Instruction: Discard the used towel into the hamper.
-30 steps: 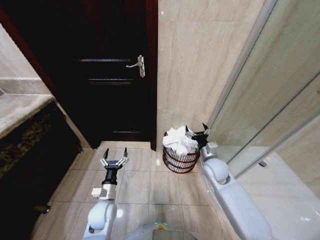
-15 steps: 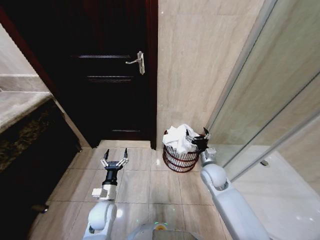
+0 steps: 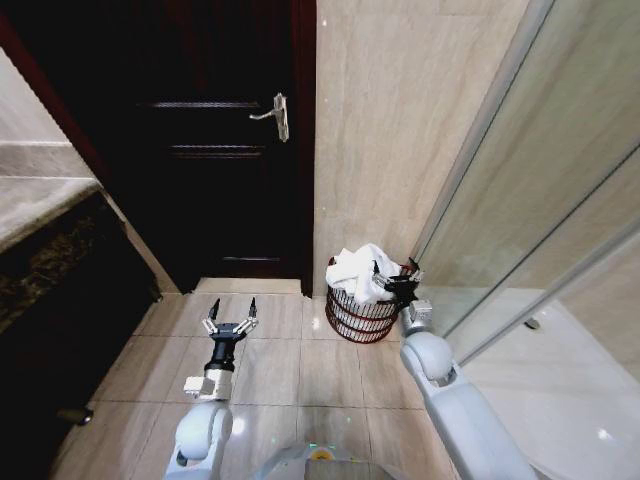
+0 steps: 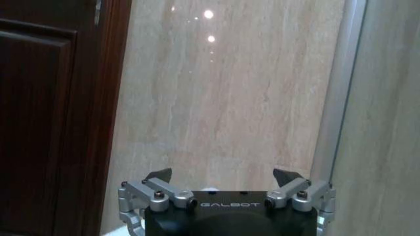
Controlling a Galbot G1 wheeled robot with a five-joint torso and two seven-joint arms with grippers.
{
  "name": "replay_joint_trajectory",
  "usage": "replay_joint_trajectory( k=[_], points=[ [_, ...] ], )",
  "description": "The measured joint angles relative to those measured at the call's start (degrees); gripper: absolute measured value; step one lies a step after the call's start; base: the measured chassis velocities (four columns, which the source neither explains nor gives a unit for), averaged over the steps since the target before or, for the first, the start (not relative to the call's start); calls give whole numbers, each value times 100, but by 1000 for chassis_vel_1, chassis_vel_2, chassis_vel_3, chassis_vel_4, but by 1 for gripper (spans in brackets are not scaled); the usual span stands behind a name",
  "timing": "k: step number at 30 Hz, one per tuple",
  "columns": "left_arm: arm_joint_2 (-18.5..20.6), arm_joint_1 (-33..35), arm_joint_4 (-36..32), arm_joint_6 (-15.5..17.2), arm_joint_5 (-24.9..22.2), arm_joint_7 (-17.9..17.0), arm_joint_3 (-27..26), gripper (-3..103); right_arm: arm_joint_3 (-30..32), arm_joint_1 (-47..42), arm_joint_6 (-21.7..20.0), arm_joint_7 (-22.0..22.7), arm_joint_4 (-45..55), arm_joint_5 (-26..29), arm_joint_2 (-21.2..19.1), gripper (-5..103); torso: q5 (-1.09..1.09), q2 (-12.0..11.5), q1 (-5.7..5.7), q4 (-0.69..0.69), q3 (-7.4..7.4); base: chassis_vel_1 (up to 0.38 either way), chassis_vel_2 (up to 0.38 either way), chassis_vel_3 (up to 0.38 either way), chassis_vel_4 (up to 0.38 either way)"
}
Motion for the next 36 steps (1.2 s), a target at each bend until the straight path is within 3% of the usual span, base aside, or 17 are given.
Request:
replay_joint_trajectory(
  k=[25,36],
  points=[
    [-44,36,153,-117,100,70,67,100,163,-306,170,147,16,-352,244,100,0,-590,-218,0,-372,0,0,0,0],
    [-47,60,225,-272,80,63,70,100,166,-392,219,41,-122,-562,354,100,0,-666,-233,0,-435,0,0,0,0]
  ],
)
